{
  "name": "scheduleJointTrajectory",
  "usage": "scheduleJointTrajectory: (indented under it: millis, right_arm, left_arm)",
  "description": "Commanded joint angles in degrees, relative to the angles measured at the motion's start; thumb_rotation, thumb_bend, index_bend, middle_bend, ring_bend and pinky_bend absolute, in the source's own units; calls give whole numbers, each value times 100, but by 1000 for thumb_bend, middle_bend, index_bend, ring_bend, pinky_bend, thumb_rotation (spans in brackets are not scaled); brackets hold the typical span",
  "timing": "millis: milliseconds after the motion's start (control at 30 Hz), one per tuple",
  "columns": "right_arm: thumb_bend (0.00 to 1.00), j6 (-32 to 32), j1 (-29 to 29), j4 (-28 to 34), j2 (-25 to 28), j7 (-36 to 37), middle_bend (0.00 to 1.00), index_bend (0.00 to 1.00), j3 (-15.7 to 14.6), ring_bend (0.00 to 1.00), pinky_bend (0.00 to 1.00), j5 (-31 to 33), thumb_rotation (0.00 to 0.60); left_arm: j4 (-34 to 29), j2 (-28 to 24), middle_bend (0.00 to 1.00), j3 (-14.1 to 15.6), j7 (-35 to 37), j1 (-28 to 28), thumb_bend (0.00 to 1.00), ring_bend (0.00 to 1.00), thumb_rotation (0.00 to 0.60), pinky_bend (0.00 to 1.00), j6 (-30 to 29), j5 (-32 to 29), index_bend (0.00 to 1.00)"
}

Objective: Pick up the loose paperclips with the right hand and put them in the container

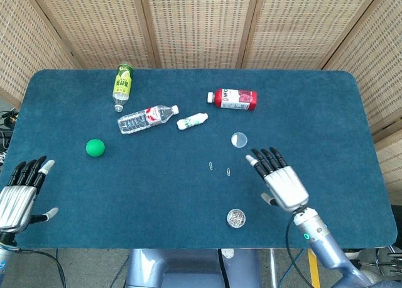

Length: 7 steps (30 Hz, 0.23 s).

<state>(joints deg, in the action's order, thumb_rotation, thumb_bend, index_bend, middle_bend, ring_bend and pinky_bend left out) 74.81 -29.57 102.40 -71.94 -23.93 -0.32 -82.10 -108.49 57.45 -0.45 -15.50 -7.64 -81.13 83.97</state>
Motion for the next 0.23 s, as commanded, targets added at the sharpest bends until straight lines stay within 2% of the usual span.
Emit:
scheduleJointTrajectory:
  millis: [33,233]
  right_arm:
    - [0,591,539,-497,273,755,0,0,-81,0,0,-174,600]
    - [0,1301,1204,-1062,283,1009,0,0,-360,0,0,-508,600]
  left_arm:
    - [-16,-29,0,18,28,29,0,0,600,0,-57,70,0]
    - [-13,-63,0,81,81,129,0,0,600,0,-211,237,0]
